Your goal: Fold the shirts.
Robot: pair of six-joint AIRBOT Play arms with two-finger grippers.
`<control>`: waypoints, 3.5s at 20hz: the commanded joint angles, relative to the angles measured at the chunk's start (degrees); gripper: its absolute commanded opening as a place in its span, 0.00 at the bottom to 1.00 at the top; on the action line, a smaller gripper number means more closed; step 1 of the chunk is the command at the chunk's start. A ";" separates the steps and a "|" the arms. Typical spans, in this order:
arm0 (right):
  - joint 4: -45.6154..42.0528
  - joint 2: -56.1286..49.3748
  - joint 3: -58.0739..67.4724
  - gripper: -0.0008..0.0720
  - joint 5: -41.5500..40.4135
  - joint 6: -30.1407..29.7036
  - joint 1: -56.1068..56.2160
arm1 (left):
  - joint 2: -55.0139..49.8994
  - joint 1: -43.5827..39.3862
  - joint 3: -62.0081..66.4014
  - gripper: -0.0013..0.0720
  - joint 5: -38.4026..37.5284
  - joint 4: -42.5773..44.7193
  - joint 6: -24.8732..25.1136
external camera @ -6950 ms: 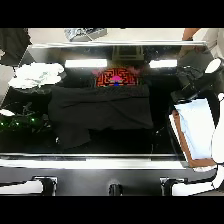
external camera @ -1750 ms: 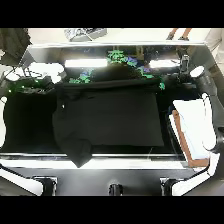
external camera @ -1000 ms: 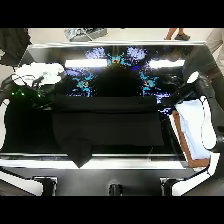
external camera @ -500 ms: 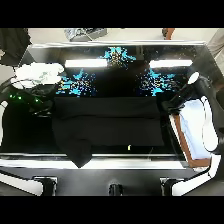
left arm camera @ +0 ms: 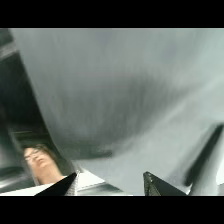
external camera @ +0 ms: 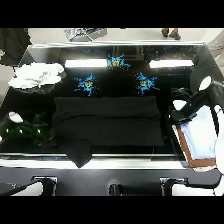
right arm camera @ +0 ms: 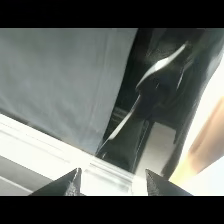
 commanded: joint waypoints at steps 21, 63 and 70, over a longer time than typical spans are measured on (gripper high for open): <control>12.37 2.47 -27.82 0.70 -18.86 0.35 -0.04 | 5.55 -3.80 -14.47 0.06 14.60 -6.12 1.05; 25.90 -18.75 10.12 0.94 -27.80 3.80 -3.39 | -20.00 -5.79 45.44 0.66 1.46 -8.79 -3.08; 33.46 -24.85 10.14 0.86 -26.86 6.54 1.84 | -12.37 -11.65 45.44 0.66 1.70 -9.14 -3.08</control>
